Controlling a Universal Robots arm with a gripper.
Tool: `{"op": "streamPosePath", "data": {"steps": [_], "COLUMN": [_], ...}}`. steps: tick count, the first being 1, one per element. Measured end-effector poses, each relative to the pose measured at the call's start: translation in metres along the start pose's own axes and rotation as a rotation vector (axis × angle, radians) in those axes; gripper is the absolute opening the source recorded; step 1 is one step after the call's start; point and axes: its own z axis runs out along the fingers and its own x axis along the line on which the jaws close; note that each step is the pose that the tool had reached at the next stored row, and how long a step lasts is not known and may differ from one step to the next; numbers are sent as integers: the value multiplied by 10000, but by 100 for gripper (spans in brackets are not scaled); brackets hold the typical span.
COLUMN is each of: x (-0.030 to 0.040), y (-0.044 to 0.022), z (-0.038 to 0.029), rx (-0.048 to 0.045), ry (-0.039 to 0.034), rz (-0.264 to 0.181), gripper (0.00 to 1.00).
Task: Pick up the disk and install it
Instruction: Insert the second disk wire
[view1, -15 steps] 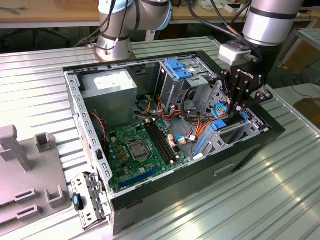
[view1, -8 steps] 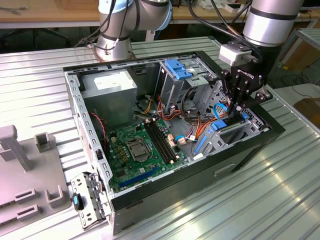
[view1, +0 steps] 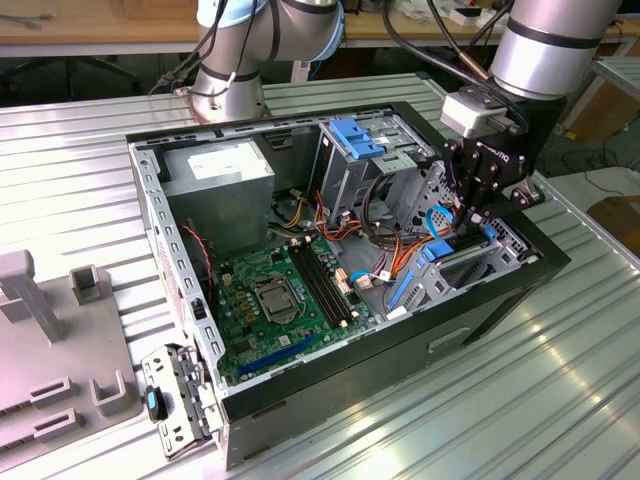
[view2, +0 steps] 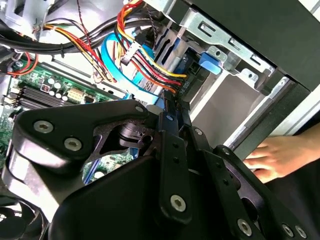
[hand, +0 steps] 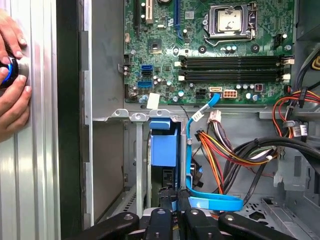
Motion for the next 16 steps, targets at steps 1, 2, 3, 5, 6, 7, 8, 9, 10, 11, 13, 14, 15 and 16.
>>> {"op": "streamPosePath", "data": {"steps": [1, 2, 3, 5, 6, 7, 8, 9, 10, 11, 13, 14, 15, 16], "x": [4, 7, 13, 25, 30, 34, 36, 40, 46, 47, 53, 61, 76, 94], "y": [0, 0, 0, 0, 0, 0, 0, 0, -1, -1, -3, -5, -5, -5], "z": [1, 1, 1, 2, 2, 2, 1, 0, -3, -13, -48, -55, -55, -52], "rx": [-3, -6, -11, -19, -24, -30, -36, -43, -49, -50, -53, -54, -54, -54], "ry": [-139, -238, -344, -472, -551, -638, -726, -811, -881, -889, -891, -895, -899, -917], "rz": [10, 18, 25, 32, 36, 40, 45, 51, 56, 57, 57, 60, 62, 64], "gripper": [16, 16, 16, 16, 16, 16, 16, 16, 16, 16, 16, 16, 16, 16]}}
